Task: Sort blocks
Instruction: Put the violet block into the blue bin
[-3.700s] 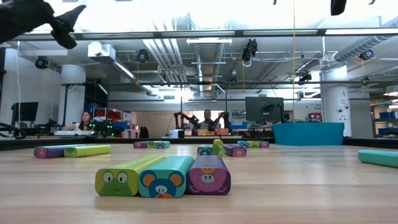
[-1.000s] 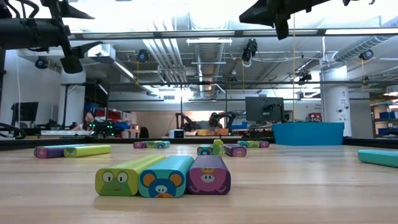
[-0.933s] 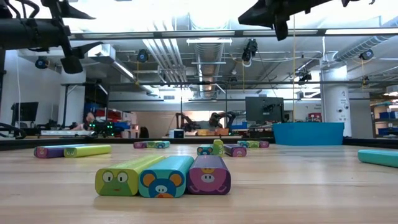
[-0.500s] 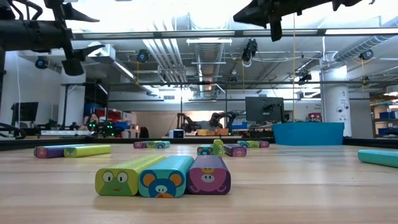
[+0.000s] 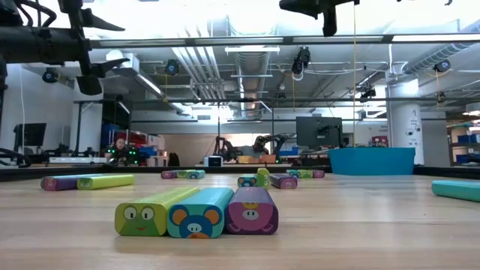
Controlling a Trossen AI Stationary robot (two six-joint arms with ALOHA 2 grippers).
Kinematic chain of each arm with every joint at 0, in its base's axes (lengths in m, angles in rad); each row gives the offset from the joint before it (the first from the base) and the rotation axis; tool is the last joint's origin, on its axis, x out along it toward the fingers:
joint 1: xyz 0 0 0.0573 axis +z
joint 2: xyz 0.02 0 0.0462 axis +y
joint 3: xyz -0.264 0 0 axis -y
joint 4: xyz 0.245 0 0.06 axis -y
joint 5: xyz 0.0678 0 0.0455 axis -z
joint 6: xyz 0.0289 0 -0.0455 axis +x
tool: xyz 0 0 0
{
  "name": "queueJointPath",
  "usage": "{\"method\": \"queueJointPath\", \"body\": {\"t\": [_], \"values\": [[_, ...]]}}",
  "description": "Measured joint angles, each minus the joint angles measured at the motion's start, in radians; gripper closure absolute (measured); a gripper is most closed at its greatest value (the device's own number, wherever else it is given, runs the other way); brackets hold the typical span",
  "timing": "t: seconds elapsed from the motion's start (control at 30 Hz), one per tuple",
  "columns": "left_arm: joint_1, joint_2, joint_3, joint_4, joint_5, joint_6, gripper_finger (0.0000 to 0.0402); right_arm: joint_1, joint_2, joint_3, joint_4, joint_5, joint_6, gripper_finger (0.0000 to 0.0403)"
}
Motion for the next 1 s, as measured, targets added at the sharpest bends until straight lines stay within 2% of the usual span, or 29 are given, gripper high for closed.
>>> {"method": "queueJointPath", "body": {"t": [0.3, 0.47, 0.7, 0.8, 0.9, 1.0], "values": [[0.000, 0.029, 0.000, 0.000, -0.001, 0.000, 0.0148, 0.000, -0.006, 0.014, -0.003, 0.000, -0.003, 0.0390], [0.002, 0.037, 0.000, 0.013, -0.146, -0.006, 0.0148, 0.000, -0.007, 0.015, -0.005, 0.000, -0.024, 0.0390], [0.001, 0.038, 0.000, 0.017, -0.147, 0.001, 0.0148, 0.000, -0.007, 0.015, -0.004, 0.000, -0.035, 0.0390], [0.001, 0.040, 0.000, 0.018, -0.147, 0.001, 0.0148, 0.003, -0.009, 0.015, -0.002, -0.008, 0.067, 0.0390], [0.001, 0.039, 0.000, 0.016, -0.137, 0.021, 0.0148, 0.007, -0.022, 0.015, -0.004, -0.112, 0.273, 0.0390], [0.001, 0.043, 0.000, 0.008, -0.052, 0.124, 0.0148, 0.007, -0.023, 0.026, -0.020, -0.139, 0.347, 0.0390]]}}
